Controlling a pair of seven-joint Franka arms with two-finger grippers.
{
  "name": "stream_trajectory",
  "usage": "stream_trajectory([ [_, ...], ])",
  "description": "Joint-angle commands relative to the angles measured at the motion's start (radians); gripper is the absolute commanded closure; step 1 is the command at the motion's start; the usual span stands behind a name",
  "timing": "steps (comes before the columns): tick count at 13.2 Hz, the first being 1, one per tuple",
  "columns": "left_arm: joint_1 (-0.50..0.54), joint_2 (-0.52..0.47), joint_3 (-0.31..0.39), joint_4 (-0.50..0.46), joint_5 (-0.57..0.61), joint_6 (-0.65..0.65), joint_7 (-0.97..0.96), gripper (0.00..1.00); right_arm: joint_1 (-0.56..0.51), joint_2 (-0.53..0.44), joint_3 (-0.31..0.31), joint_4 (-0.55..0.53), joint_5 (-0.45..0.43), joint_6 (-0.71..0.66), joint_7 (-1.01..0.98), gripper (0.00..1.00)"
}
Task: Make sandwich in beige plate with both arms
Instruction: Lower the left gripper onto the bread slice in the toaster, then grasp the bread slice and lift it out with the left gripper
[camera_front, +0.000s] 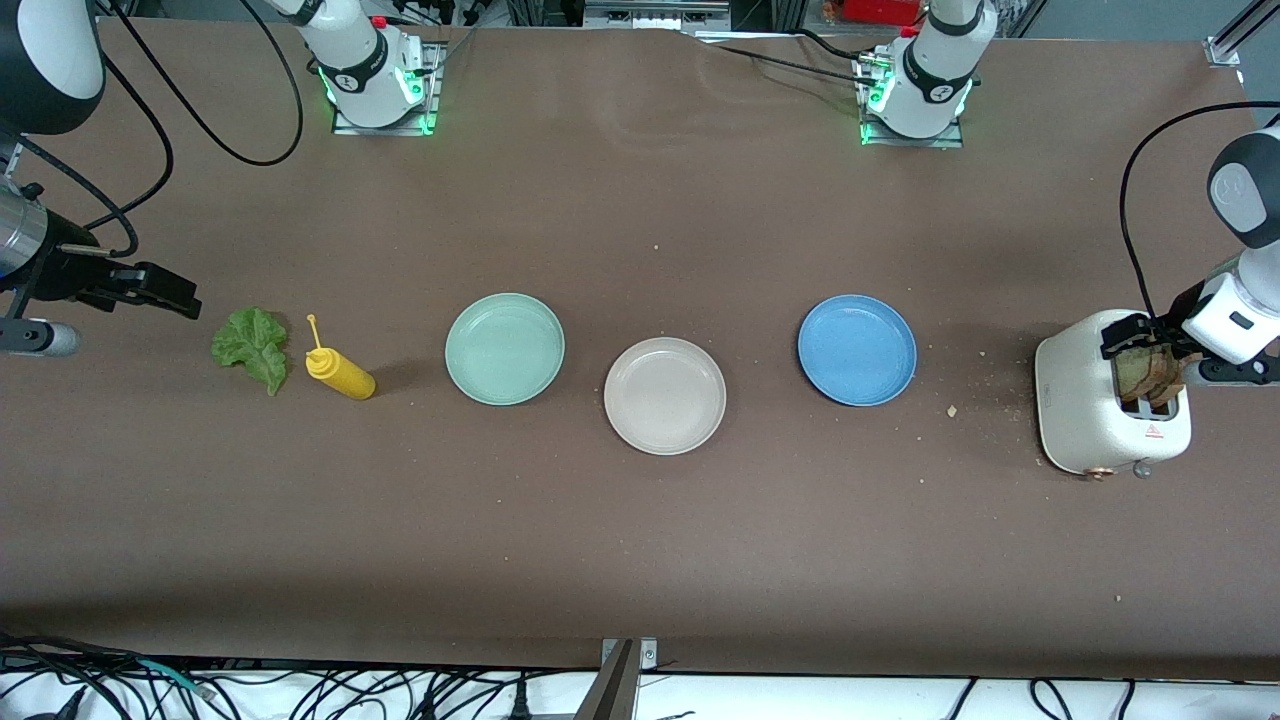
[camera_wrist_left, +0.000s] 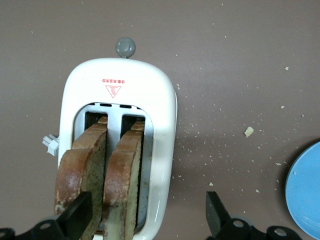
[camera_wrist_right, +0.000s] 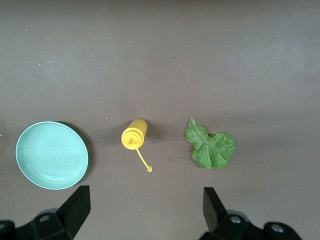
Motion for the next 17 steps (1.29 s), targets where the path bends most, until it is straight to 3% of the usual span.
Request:
stream_trajectory([
  [1,0.018,0.008,-0.008,-0.013,0.000,0.036,0.025,0.10,-0.006,-0.006,0.003,-0.005,-0.001,-0.009,-0.003,0.00],
  [2,0.026,0.008,-0.008,-0.019,0.000,0.042,0.025,0.12,-0.006,-0.006,0.003,-0.005,-0.001,-0.009,-0.003,0.00],
  [3,0.026,0.009,-0.008,-0.025,0.000,0.047,0.025,0.20,-0.006,-0.006,0.003,-0.005,0.001,-0.009,-0.003,0.00],
  [7,0.030,0.008,-0.007,-0.028,0.002,0.038,0.025,0.94,-0.007,-0.006,0.003,-0.006,0.001,-0.009,-0.003,0.00],
  [8,0.030,0.008,-0.007,-0.027,0.003,0.033,0.027,1.00,-0.007,-0.006,0.003,-0.006,0.001,-0.009,-0.003,0.00],
  [10,0.029,0.008,-0.007,-0.005,0.012,-0.005,0.022,1.00,-0.007,-0.006,0.003,-0.006,0.001,-0.009,-0.003,0.00],
  [17,-0.025,0.009,-0.018,0.350,0.002,-0.430,0.019,1.00,-0.007,-0.006,0.003,-0.006,-0.001,-0.009,-0.005,0.00],
])
